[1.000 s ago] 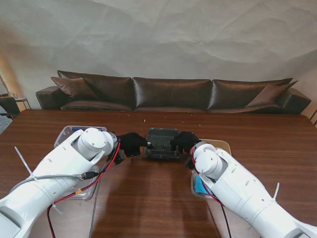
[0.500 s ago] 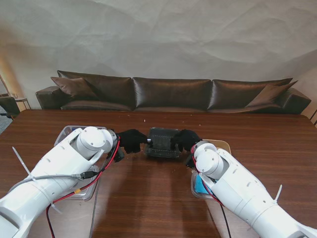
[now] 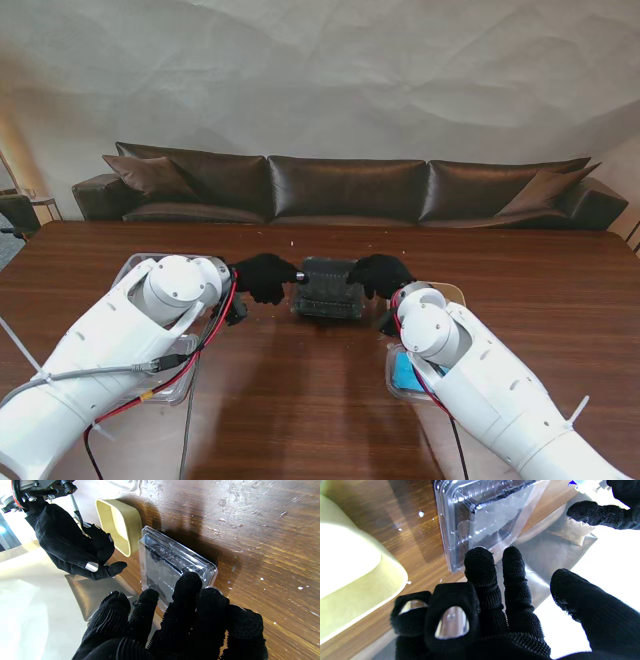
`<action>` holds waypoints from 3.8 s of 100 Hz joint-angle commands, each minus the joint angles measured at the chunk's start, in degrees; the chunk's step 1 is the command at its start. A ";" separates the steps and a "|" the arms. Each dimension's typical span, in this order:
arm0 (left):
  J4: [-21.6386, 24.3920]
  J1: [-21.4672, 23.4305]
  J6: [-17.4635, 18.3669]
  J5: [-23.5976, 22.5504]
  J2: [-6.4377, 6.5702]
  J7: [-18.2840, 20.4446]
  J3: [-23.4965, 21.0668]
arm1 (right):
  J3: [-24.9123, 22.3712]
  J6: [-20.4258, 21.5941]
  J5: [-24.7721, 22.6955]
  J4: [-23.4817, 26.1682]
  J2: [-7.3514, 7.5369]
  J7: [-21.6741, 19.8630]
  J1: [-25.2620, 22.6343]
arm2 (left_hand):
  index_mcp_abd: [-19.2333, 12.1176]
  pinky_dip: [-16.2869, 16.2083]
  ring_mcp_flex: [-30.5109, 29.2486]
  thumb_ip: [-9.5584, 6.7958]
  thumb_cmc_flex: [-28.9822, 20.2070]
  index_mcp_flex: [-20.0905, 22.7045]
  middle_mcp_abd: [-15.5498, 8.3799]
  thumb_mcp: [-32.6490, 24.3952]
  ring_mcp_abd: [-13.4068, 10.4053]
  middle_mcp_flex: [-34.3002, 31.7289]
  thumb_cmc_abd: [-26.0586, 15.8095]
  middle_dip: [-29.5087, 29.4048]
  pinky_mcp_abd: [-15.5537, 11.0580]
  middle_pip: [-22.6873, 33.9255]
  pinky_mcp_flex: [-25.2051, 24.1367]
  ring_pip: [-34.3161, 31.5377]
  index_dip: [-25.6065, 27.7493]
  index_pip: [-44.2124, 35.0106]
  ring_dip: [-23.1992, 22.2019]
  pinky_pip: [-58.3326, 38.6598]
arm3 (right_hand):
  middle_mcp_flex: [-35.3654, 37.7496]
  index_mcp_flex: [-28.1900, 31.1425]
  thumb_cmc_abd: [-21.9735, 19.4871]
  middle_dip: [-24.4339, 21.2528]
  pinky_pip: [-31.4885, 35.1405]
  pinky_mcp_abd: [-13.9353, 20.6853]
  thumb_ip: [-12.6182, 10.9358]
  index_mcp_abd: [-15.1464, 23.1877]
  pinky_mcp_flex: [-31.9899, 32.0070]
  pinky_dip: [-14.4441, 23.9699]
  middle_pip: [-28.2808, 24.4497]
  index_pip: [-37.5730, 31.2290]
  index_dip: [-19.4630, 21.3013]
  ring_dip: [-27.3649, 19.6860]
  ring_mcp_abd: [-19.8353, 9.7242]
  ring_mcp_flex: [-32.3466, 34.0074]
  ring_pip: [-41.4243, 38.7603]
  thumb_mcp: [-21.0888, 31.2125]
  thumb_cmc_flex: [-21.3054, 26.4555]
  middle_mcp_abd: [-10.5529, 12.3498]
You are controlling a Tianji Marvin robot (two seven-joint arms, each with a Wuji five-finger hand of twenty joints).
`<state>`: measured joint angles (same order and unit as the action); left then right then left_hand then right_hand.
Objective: Pair container bodies with their lids
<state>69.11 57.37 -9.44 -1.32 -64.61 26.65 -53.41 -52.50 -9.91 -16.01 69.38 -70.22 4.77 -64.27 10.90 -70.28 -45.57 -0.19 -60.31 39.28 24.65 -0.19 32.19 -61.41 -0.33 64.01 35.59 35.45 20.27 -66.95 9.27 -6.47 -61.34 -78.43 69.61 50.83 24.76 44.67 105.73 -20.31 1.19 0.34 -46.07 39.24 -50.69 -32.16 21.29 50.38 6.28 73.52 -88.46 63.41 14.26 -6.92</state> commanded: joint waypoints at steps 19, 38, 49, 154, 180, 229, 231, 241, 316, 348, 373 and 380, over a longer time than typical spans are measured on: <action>7.57 6.45 0.77 -2.02 1.50 -0.49 -4.05 | -4.77 -0.34 -6.85 10.81 3.24 -2.64 -8.07 | 0.87 6.80 7.16 0.65 1.46 2.53 2.98 0.83 4.31 1.98 -2.49 -20.23 -6.87 -18.44 -7.66 24.79 2.50 -1.07 14.04 3.07 | -8.47 -2.72 1.60 -3.83 -9.25 -7.98 1.22 0.62 -8.56 -2.51 5.75 -1.05 1.12 -9.09 7.84 1.00 17.65 -2.27 -1.19 -2.33; 13.09 12.16 2.20 -3.26 2.09 -1.94 -7.01 | -11.49 1.96 -15.69 20.40 6.28 -6.93 -17.16 | 0.89 15.78 10.41 0.64 1.50 3.07 2.33 0.83 2.49 3.84 -2.40 -27.54 -8.21 -23.16 -12.27 34.69 3.03 -1.25 19.85 7.52 | -16.44 -5.00 2.33 -8.50 -19.45 -6.57 1.56 2.06 5.94 0.57 10.73 0.14 2.84 -11.83 9.08 -8.68 31.79 -4.17 -1.16 -1.73; 15.96 15.37 2.70 -3.86 2.32 -2.79 -8.43 | -15.42 3.98 -19.77 24.49 7.55 -9.66 -21.98 | 1.41 20.32 11.58 0.63 1.45 3.05 2.37 0.83 1.93 4.85 -2.40 -30.10 -8.08 -23.89 -13.74 39.02 3.23 -1.19 22.52 12.34 | -19.95 -6.38 2.49 -10.61 -25.55 -5.43 1.65 2.77 12.23 -0.15 13.20 0.87 3.39 -14.11 8.85 -14.23 38.92 -5.22 -1.07 -1.04; 27.53 33.07 4.79 -11.24 2.39 -11.27 -14.27 | -23.57 13.90 -33.83 25.60 10.03 -12.70 -33.13 | 2.09 27.22 13.61 0.60 1.07 4.11 2.45 0.77 0.49 6.66 -2.40 -34.40 -8.89 -24.77 -16.49 48.04 3.93 -1.61 27.95 25.73 | -21.95 -9.72 3.57 -15.23 -41.78 0.16 1.89 4.05 25.80 -4.42 16.25 0.79 4.90 -20.96 5.35 -23.74 55.51 -6.27 -0.66 3.25; 27.70 34.02 4.63 -11.59 2.46 -11.28 -14.56 | -22.83 14.59 -33.48 25.49 10.15 -12.97 -34.30 | 2.20 27.24 13.65 0.61 1.05 4.42 2.49 0.80 0.59 6.67 -2.45 -34.45 -8.96 -24.78 -16.60 48.19 4.15 -1.79 27.94 26.19 | -15.82 -6.77 3.15 -14.11 -39.17 0.48 1.82 2.61 24.03 -3.78 16.56 -1.33 5.80 -18.22 5.47 -19.46 50.58 -5.71 -0.93 3.56; 28.10 34.44 4.17 -12.15 2.61 -10.91 -14.92 | -21.25 15.08 -32.66 25.48 10.24 -13.30 -35.03 | 2.32 27.30 13.81 0.62 1.00 4.59 2.44 0.83 0.48 6.68 -2.48 -34.50 -9.10 -24.78 -16.72 48.50 4.48 -1.91 28.03 27.13 | -14.38 -5.87 2.35 -12.76 -36.30 0.56 1.73 2.22 22.84 -2.73 16.42 -1.79 6.26 -16.68 5.59 -17.56 47.14 -5.90 -1.13 3.41; 28.10 34.44 4.16 -12.17 2.61 -10.88 -14.93 | -21.17 15.09 -32.56 25.48 10.23 -13.29 -35.06 | 2.47 27.31 13.80 0.61 0.96 4.65 2.54 0.81 0.45 6.67 -2.47 -34.50 -9.12 -24.77 -16.76 48.50 4.50 -1.94 28.03 27.19 | -14.36 -5.77 2.34 -12.75 -36.31 0.48 1.72 2.20 22.90 -2.74 16.42 -1.83 6.27 -16.69 5.57 -17.53 47.17 -5.86 -1.08 3.22; 28.17 34.52 4.14 -12.22 2.62 -10.87 -14.98 | -20.75 15.30 -32.26 25.50 10.25 -13.30 -35.19 | 2.50 27.28 13.85 0.61 0.95 4.89 2.53 0.81 0.41 6.69 -2.48 -34.51 -9.13 -24.79 -16.74 48.54 4.61 -2.06 28.05 27.29 | -14.45 -5.83 2.20 -12.73 -36.26 0.45 1.71 2.27 22.83 -2.73 16.49 -1.77 6.27 -16.78 5.78 -17.48 47.33 -5.84 -1.18 3.20; 29.61 36.67 3.98 -13.36 2.84 -10.63 -17.10 | -16.37 14.22 -30.77 25.10 10.33 -13.80 -34.07 | 3.20 27.36 13.82 0.60 0.93 5.70 2.61 0.80 0.57 6.56 -2.46 -34.52 -9.24 -24.75 -17.01 48.71 5.41 -2.56 28.11 28.77 | -15.42 -6.78 1.66 -18.34 -36.47 0.74 1.61 2.77 22.99 -2.92 23.51 -0.12 5.44 -17.67 5.95 -17.61 49.38 -6.33 -1.46 1.84; 29.62 36.57 3.86 -13.27 2.89 -10.39 -17.10 | -16.63 12.39 -33.39 25.97 10.15 -12.06 -34.71 | 3.59 27.22 13.81 0.61 0.96 6.00 2.66 0.82 0.60 6.43 -2.42 -34.49 -9.24 -24.70 -16.96 48.70 5.70 -2.69 28.10 28.96 | -20.27 -6.67 1.47 -18.23 -34.94 0.72 1.58 3.21 21.03 -2.88 21.89 0.04 5.29 -16.66 7.06 -14.84 46.40 -7.30 -2.42 0.46; 29.21 36.18 4.01 -13.03 2.89 -10.24 -16.82 | -15.88 9.47 -36.07 26.53 10.35 -12.87 -34.30 | 3.73 27.12 13.83 0.62 1.00 6.25 2.68 0.85 0.62 6.40 -2.39 -34.45 -9.24 -24.68 -16.94 48.68 5.91 -2.81 28.09 29.02 | -25.05 -7.53 0.37 -18.22 -33.03 1.26 1.36 -0.21 17.96 -3.06 20.38 0.55 4.90 -16.50 5.82 -11.70 43.43 -9.07 -3.83 -0.27; 29.27 36.22 3.86 -12.99 2.91 -10.13 -16.82 | -15.76 8.83 -37.05 26.87 10.46 -13.34 -34.34 | 3.70 27.10 13.78 0.60 0.96 6.20 2.74 0.80 0.67 6.29 -2.46 -34.41 -9.24 -24.62 -16.94 48.66 5.96 -2.80 28.09 29.03 | -26.42 -8.06 -0.21 -18.42 -32.67 1.68 1.24 -0.58 18.12 -3.29 19.72 1.16 4.25 -16.43 5.31 -12.21 42.41 -9.93 -4.11 -0.23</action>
<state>98.30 93.47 -5.41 -14.51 -61.67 15.25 -70.24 -68.68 -0.68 -52.09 96.48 -59.85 -6.87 -97.95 14.32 -43.87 -33.34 -0.19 -60.30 43.97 26.53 -0.19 32.58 -55.55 -0.33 29.98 28.95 10.70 4.53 -18.78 14.77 -9.03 -33.69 -51.03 44.78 44.18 26.50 29.32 70.61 -20.35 1.80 0.62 -45.83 34.84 -32.32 -31.77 26.14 33.92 12.13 59.62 -44.60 55.64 11.97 -4.26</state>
